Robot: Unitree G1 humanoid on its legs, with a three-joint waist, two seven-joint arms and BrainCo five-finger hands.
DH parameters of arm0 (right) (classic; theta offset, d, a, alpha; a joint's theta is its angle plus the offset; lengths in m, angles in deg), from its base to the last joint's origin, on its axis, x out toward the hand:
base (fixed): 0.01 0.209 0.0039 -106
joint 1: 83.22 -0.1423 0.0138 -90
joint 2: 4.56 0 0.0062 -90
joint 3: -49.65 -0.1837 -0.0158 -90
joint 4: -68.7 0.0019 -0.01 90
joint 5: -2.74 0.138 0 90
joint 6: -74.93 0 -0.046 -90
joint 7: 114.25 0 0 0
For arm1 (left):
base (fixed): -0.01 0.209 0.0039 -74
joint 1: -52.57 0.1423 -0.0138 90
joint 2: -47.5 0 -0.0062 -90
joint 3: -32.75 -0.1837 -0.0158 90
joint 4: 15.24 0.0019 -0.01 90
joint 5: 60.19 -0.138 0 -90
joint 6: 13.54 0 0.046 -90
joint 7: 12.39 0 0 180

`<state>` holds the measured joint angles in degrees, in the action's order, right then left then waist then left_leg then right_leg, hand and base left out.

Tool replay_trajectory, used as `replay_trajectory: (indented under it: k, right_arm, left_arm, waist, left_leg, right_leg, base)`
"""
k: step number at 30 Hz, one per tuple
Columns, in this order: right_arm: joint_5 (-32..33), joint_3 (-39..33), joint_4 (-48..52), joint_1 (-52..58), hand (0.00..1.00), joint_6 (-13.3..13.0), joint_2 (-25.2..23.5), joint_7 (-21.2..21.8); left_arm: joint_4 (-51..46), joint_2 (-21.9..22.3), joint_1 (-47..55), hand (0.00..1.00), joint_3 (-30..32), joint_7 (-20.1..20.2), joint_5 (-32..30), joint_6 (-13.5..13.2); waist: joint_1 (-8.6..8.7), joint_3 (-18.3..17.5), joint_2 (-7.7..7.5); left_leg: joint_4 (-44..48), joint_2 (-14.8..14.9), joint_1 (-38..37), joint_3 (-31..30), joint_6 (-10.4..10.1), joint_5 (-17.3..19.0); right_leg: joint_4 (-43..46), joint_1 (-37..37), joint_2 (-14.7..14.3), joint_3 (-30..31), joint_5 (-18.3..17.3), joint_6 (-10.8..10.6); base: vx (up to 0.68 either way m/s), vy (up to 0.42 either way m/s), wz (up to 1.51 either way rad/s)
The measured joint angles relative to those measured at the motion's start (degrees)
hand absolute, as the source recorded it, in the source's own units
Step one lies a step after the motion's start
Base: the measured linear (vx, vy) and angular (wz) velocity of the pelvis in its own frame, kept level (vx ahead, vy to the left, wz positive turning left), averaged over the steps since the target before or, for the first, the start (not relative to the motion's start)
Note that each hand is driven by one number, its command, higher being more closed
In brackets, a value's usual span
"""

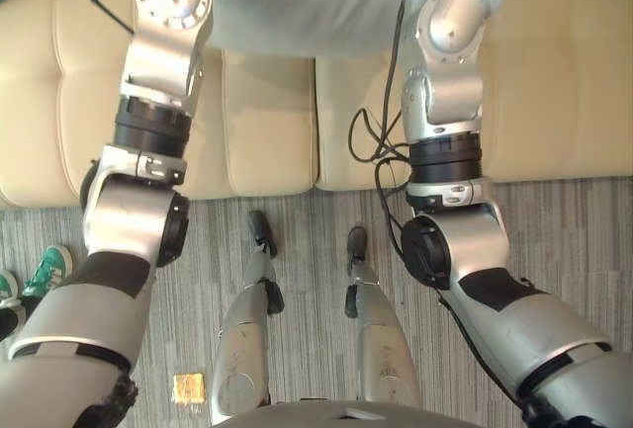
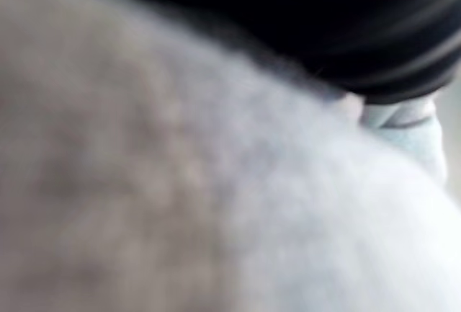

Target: Pick up cushions and gather them together orderly.

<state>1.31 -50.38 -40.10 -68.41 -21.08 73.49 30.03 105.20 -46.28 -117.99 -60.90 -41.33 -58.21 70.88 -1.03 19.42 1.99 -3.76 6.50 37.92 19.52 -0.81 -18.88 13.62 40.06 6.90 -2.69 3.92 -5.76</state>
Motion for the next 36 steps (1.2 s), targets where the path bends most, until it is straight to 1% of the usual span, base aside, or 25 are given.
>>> replay_trajectory:
  k: [1, 5, 6, 9, 10, 11, 12, 13, 15, 18, 20, 21, 22, 23, 24, 26, 29, 30, 31, 33, 36]
  right_arm:
    - [0.0, -0.2, 0.4, -0.7, 1.00, 0.0, -0.1, -0.6]
    - [-0.2, -0.1, 1.0, -2.2, 1.00, 0.0, -0.3, -2.2]
    - [-0.2, -0.2, 2.4, -2.2, 1.00, 0.1, -0.6, -2.4]
    - [-0.8, -0.4, 2.7, -3.2, 1.00, 0.2, -1.3, -2.7]
    - [-1.0, -0.3, 2.7, -3.4, 1.00, 0.3, -1.4, -3.2]
    - [-1.2, -0.2, 2.7, -4.0, 0.00, 0.3, -1.4, -3.8]
    - [-1.3, -0.2, 2.7, -4.4, 0.00, 0.3, -1.4, -4.1]
    - [-1.3, -0.2, 2.9, -6.4, 0.00, 0.3, -1.4, -5.2]
    - [-1.3, -0.2, 4.1, -7.2, 0.00, 0.3, -1.3, -5.9]
    - [-1.3, -0.4, 6.5, -7.9, 0.00, 0.2, 0.2, -7.2]
    - [-1.2, -0.3, 6.5, -7.9, 0.00, 0.2, 3.2, -7.2]
    - [-1.2, -0.3, 6.5, -7.9, 0.00, 0.2, 3.8, -7.1]
    - [-1.2, -0.1, 6.5, -7.9, 0.00, 0.2, 5.3, -6.8]
    - [-1.2, 0.0, 6.4, -7.9, 0.00, 0.3, 6.4, -6.6]
    - [-1.2, 0.0, 6.3, -7.9, 0.00, 0.3, 6.8, -6.4]
    - [-1.1, 0.9, 4.2, -7.9, 0.00, 1.0, 8.7, -5.4]
    - [0.5, 1.0, 1.5, -7.8, 0.00, 1.3, 11.3, -4.4]
    - [1.7, 0.9, 0.6, -7.7, 0.00, 1.3, 12.8, -4.3]
    - [4.0, 0.9, -0.8, -7.6, 0.00, 1.3, 14.8, -4.1]
    - [6.2, 0.8, -1.5, -7.6, 0.00, 1.3, 16.7, -3.5]
    - [9.1, 0.8, -2.8, -5.9, 0.00, 1.3, 20.9, -2.1]
  left_arm:
    - [0.0, 0.2, -1.1, 1.00, 0.5, -0.2, -0.1, 0.3]
    - [0.0, 0.9, -2.0, 1.00, 1.4, -0.8, -0.5, 0.8]
    - [-0.3, 1.1, -2.1, 1.00, 1.7, -0.8, -0.6, 0.9]
    - [-0.4, 3.4, -2.1, 1.00, 4.9, -1.0, -1.1, 1.1]
    - [-0.5, 3.7, -2.1, 0.00, 5.4, -1.0, -1.1, 1.1]
    - [-0.6, 4.5, -2.1, 0.00, 6.4, -1.2, -1.0, 1.1]
    - [-0.7, 4.6, -2.1, 0.00, 6.7, -1.6, -1.0, 1.1]
    - [-1.3, 5.2, -2.2, 0.00, 8.5, -2.8, -1.0, 1.1]
    - [-2.6, 5.2, -2.2, 0.00, 8.8, -3.6, -1.0, 1.1]
    - [-4.9, 5.2, -2.2, 0.00, 9.6, -3.9, -0.9, 0.6]
    - [-4.9, 5.1, -2.2, 0.00, 9.7, -3.9, -0.3, 0.6]
    - [-4.9, 5.0, -2.2, 0.00, 9.7, -3.8, -0.2, 0.6]
    - [-4.9, 4.5, -2.2, 0.00, 9.7, -3.1, 0.1, 0.6]
    - [-4.9, 4.3, -2.1, 0.00, 9.7, -2.7, 0.1, 0.7]
    - [-4.8, 4.0, -1.9, 0.00, 9.6, -2.4, 0.1, 0.7]
    - [-3.5, 1.0, -1.0, 0.00, 9.6, -0.5, 0.0, 1.1]
    - [-1.8, -2.0, -0.6, 0.00, 9.7, 1.0, 0.1, 1.5]
    - [-1.0, -3.2, -0.5, 0.00, 9.9, 1.4, 0.1, 1.6]
    - [-0.2, -5.5, 0.3, 0.00, 10.4, 2.1, 0.4, 1.8]
    - [-0.1, -7.6, 1.7, 0.00, 11.1, 2.7, 1.5, 1.8]
    - [-0.1, -9.3, 6.4, 0.00, 14.2, 3.6, 3.6, 1.8]
  waist:
    - [-0.15, 0.1, -0.03]
    - [-0.63, 1.1, 0.14]
    - [-0.90, 1.3, 0.16]
    - [-1.45, 1.5, 0.15]
    - [-1.43, 1.5, 0.15]
    - [-1.64, 1.5, 0.14]
    - [-1.71, 1.5, 0.14]
    - [-2.07, 1.5, 0.15]
    - [-2.17, 1.5, 0.15]
    - [-2.11, 1.5, 0.15]
    - [-2.18, 1.5, 0.15]
    - [-2.18, 1.5, 0.14]
    - [-2.04, 1.5, 0.14]
    - [-2.11, 1.5, 0.14]
    - [-2.12, 1.5, 0.14]
    - [-1.95, 1.5, 0.14]
    - [-1.84, 1.5, 0.14]
    - [-1.86, 1.5, 0.14]
    - [-1.73, 1.5, 0.14]
    - [-1.54, 1.5, 0.14]
    - [-1.17, 1.5, 0.13]
  left_leg:
    - [0.0, 0.0, 1.8, -0.9, -0.9, -0.7]
    - [0.1, 0.3, 5.6, -1.8, -1.8, -1.3]
    - [0.3, 0.4, 7.6, -2.2, -2.1, -1.6]
    - [0.6, 0.4, 11.2, -2.3, -2.3, -1.8]
    - [0.5, 0.4, 12.0, -2.4, -2.6, -1.9]
    - [0.5, 0.4, 13.6, -2.5, -3.1, -1.5]
    - [0.5, 0.5, 14.2, -2.5, -3.2, -1.5]
    - [0.0, 0.5, 16.1, -2.5, -3.3, -1.4]
    - [-0.5, 0.4, 16.9, -2.5, -3.5, -1.6]
    - [-0.5, -0.3, 18.2, -3.1, -3.5, -2.4]
    - [-0.5, -0.9, 18.4, -4.0, -3.7, -2.8]
    - [-0.5, -1.0, 18.5, -4.0, -3.9, -3.0]
    - [-0.5, -0.9, 19.0, -4.1, -5.0, -3.8]
    - [-0.5, -0.9, 19.2, -4.1, -5.5, -4.3]
    - [-0.5, -0.9, 19.2, -4.1, -5.6, -4.3]
    - [-0.3, -0.7, 19.2, -4.0, -5.6, -4.9]
    - [0.4, -0.4, 19.2, -3.9, -5.5, -5.0]
    - [0.7, -0.3, 19.2, -3.9, -5.5, -5.0]
    - [0.9, 0.0, 18.8, -3.9, -5.5, -5.0]
    - [1.1, 0.2, 18.4, -3.9, -5.5, -5.0]
    - [1.2, 0.4, 16.6, -3.9, -5.5, -5.0]
  right_leg:
    - [1.2, 2.2, 0.1, -0.4, -0.5, 0.1]
    - [5.8, 7.4, 0.3, -1.3, -2.6, 0.6]
    - [7.5, 9.9, 0.4, -1.6, -3.3, 0.9]
    - [10.6, 14.5, 0.8, -2.0, -4.6, 1.2]
    - [11.1, 15.4, 0.8, -2.1, -4.9, 1.2]
    - [11.9, 17.2, 0.9, -2.4, -5.2, 1.4]
    - [12.1, 17.9, 0.9, -2.5, -5.2, 1.5]
    - [12.8, 20.3, 0.9, -2.6, -5.3, 1.5]
    - [13.0, 21.3, 0.9, -2.7, -5.4, 1.5]
    - [15.2, 23.1, 1.9, -2.9, -7.2, 1.4]
    - [17.9, 23.9, 2.8, -3.6, -9.2, 1.8]
    - [18.2, 24.0, 2.9, -3.9, -9.5, 1.8]
    - [18.9, 24.2, 3.1, -4.4, -10.2, 1.9]
    - [19.4, 24.4, 3.2, -4.7, -10.7, 2.2]
    - [19.6, 24.5, 3.3, -4.8, -10.9, 2.3]
    - [19.9, 24.3, 3.3, -5.2, -11.3, 2.6]
    - [19.9, 23.9, 3.2, -5.6, -11.4, 2.9]
    - [20.1, 23.8, 3.2, -5.7, -11.5, 3.0]
    - [20.1, 23.3, 2.9, -5.8, -11.5, 3.0]
    - [20.2, 22.8, 2.8, -6.0, -11.6, 3.1]
    - [20.2, 20.8, 2.7, -6.1, -11.6, 3.3]
  base:
    - [-0.01, 0.022, 0.12]
    - [0.00, 0.027, 0.14]
    - [0.00, 0.020, 0.15]
    - [0.01, 0.011, 0.13]
    - [0.00, 0.006, 0.11]
    - [0.00, 0.001, 0.09]
    - [-0.01, -0.011, 0.07]
    - [0.00, 0.000, 0.00]
    - [0.00, -0.010, 0.04]
    - [0.01, -0.056, 0.25]
    - [-0.01, -0.112, 0.36]
    - [-0.01, -0.133, 0.33]
    - [-0.02, -0.142, 0.29]
    - [-0.02, -0.145, 0.27]
    - [-0.03, -0.151, 0.16]
    - [-0.03, -0.159, 0.06]
    - [-0.03, -0.135, 0.01]
    - [-0.03, -0.135, 0.00]
    - [-0.04, -0.162, -0.01]
    - [-0.04, -0.135, -0.02]
    - [-0.05, -0.128, 0.00]
